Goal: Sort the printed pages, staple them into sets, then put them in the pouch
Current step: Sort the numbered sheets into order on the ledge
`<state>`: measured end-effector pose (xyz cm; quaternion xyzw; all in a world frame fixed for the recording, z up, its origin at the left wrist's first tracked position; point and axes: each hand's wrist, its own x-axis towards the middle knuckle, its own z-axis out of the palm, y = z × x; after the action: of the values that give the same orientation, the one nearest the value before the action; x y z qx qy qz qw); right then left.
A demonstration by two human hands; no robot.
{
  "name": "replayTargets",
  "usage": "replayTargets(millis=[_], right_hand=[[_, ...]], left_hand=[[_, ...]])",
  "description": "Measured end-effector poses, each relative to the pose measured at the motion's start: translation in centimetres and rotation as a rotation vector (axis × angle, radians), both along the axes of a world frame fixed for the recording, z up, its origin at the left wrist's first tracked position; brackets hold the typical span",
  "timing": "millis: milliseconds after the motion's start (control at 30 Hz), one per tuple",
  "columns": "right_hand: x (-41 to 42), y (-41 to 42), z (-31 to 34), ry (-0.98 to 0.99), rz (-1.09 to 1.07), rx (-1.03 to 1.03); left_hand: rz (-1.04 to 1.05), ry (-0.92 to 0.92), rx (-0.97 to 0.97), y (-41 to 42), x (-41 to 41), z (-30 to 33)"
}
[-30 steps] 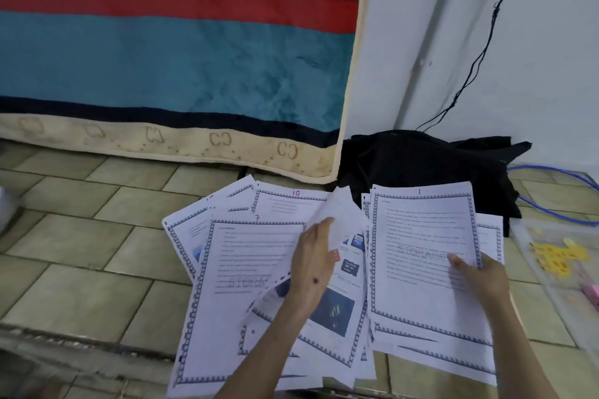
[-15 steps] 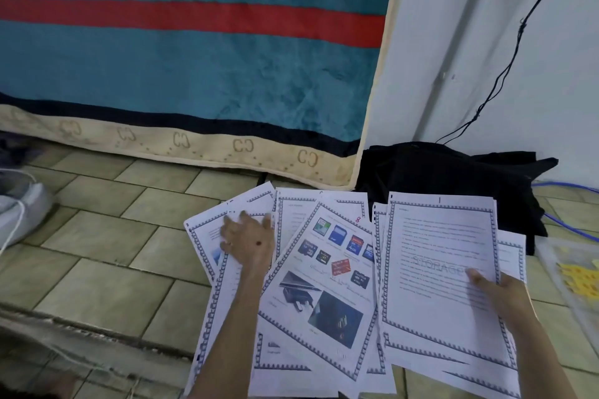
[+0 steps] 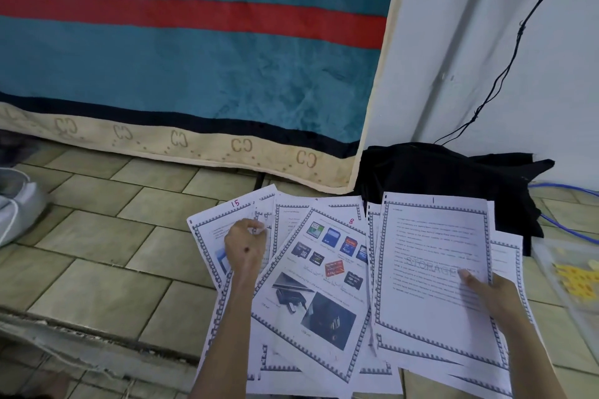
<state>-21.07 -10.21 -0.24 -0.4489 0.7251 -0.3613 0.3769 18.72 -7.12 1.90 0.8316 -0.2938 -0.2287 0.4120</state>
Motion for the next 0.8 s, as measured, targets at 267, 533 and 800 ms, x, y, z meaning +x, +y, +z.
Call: replayTargets(millis=[267, 533, 800], right_hand=[[-0.1, -0.1, -0.4, -0.038, -0.002, 0.015], [-0.3, -0.4, -0.8, -0.041, -0.005, 0.003], [-0.5, -0.3, -0.9, -0.033, 0.003, -0.002]], left_hand=[[0.17, 0.162, -0.173, -0.7, 1.0, 0.8], [0.32, 0.462, -0.424, 0.7, 3.5, -0.2], [0.408, 0.423, -0.426, 1.2, 5.3, -0.9]])
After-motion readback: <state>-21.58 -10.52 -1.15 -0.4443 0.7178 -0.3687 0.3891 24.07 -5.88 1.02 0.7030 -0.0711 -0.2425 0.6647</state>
